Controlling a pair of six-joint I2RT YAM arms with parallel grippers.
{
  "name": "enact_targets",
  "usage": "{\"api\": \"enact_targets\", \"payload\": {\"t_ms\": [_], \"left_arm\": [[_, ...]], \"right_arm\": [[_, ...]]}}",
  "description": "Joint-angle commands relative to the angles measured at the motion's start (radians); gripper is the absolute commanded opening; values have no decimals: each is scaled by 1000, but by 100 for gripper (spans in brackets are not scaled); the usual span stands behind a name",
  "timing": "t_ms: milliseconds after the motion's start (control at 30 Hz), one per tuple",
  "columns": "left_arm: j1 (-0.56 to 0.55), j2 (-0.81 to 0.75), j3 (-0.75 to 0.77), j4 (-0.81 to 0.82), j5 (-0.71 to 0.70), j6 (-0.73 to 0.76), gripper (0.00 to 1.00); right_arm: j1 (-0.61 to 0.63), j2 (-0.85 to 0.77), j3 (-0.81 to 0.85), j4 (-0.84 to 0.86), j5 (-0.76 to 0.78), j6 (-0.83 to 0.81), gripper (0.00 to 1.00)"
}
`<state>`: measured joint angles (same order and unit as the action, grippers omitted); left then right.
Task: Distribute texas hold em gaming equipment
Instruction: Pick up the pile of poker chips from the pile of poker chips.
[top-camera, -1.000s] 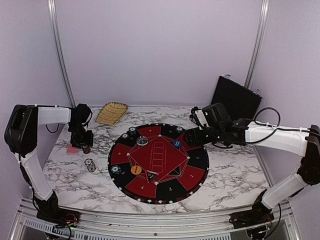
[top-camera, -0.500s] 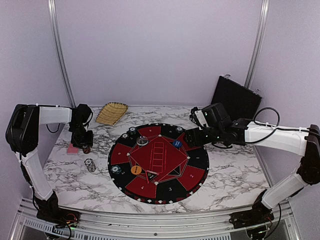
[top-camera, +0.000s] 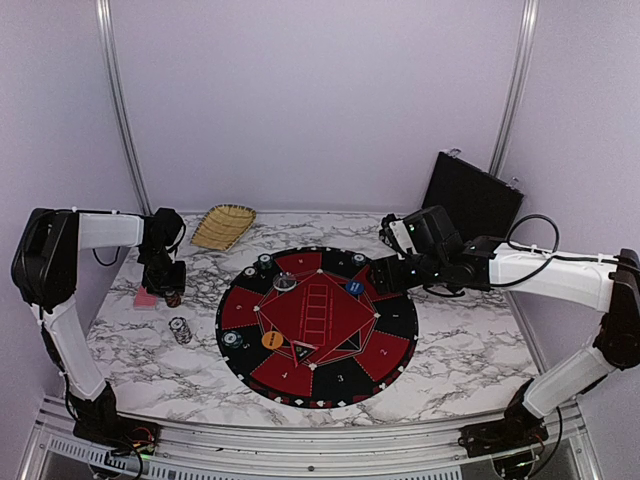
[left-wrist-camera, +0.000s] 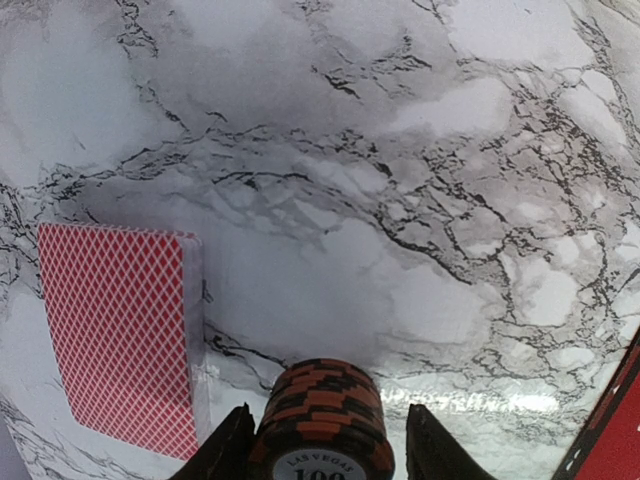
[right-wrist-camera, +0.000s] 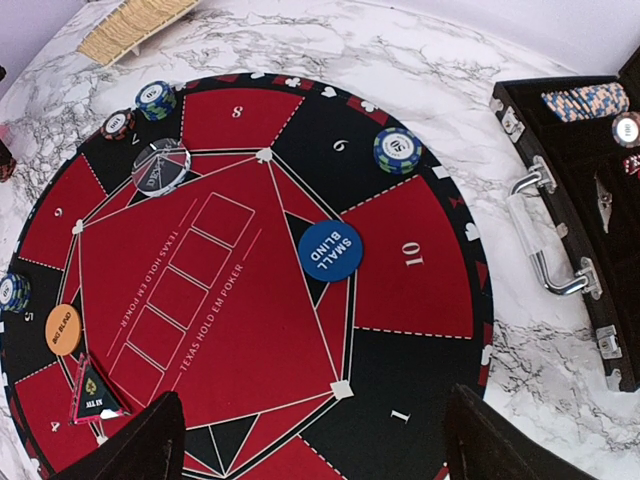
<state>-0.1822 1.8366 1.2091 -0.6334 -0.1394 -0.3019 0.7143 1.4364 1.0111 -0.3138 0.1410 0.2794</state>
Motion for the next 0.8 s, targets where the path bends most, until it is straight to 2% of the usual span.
{"api": "enact_targets", "payload": {"t_ms": [0,767], "left_arm": [[6,9,6,-12,-17,8,52],[6,-4,-15,-20,-23,4,53]], "right_arm": [[7,10,39,11,13,5,87],[7,10,37,13,10,7,87]]}}
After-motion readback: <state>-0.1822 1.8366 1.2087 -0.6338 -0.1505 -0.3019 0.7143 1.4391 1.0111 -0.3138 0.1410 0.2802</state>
